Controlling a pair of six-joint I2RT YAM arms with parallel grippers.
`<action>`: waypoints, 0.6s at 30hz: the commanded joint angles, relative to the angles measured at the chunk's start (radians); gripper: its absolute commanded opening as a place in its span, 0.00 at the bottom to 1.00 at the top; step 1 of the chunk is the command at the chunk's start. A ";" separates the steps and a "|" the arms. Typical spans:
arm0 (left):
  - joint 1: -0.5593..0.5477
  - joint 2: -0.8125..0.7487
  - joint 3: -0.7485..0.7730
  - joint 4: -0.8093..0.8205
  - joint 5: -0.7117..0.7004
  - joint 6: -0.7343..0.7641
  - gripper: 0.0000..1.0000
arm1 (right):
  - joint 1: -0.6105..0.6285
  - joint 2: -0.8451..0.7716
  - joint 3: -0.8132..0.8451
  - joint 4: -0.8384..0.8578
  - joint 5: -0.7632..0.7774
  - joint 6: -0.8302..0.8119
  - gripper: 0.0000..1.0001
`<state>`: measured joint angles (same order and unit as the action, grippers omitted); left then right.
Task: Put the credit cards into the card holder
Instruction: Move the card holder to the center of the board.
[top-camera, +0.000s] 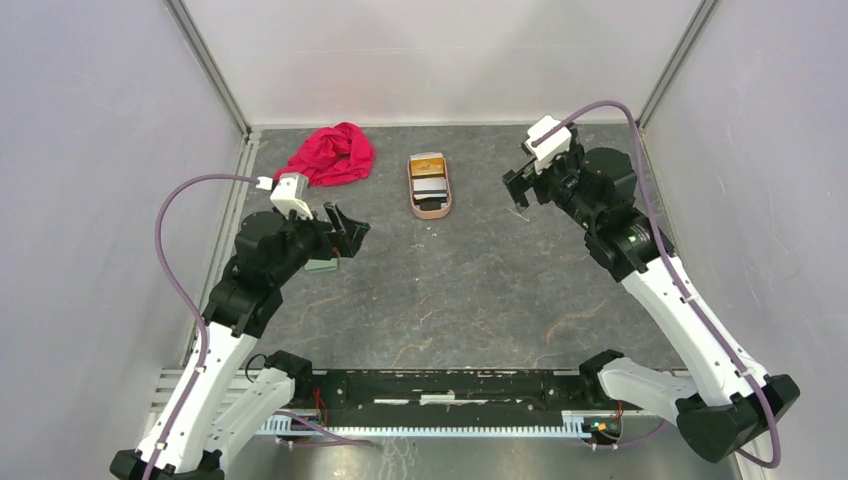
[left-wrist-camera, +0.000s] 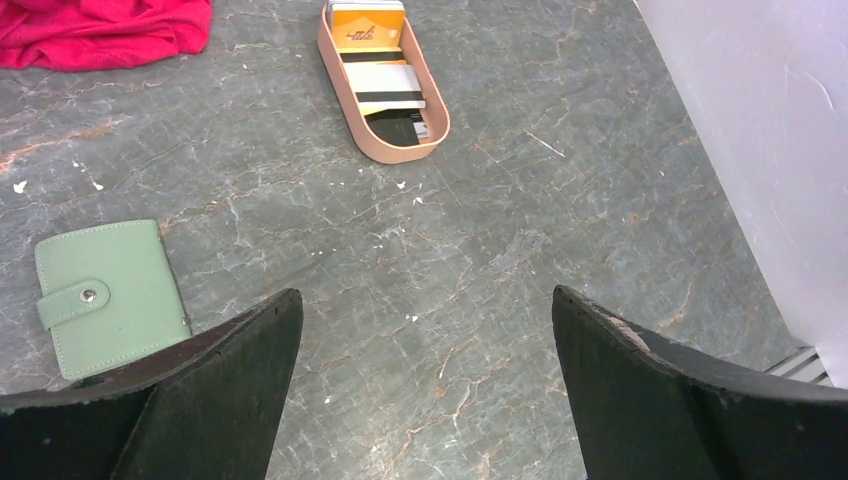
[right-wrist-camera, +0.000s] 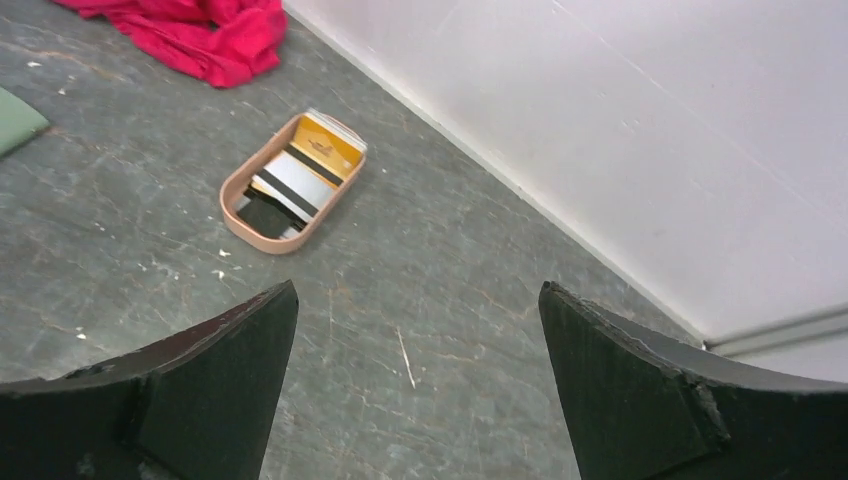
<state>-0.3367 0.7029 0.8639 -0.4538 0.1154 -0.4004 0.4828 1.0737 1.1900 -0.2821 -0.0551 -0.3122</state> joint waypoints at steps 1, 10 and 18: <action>0.004 0.012 0.031 0.057 0.014 -0.017 1.00 | -0.052 -0.031 -0.041 -0.021 -0.051 0.002 0.98; 0.128 0.220 -0.058 0.143 -0.067 -0.023 1.00 | -0.172 -0.091 -0.270 0.039 -0.298 -0.105 0.98; 0.410 0.676 0.045 0.163 0.000 0.054 0.98 | -0.326 -0.072 -0.484 0.195 -0.547 -0.050 0.98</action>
<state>-0.0093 1.2350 0.8257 -0.3187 0.0910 -0.3981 0.2077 0.9970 0.7544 -0.2302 -0.4343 -0.3916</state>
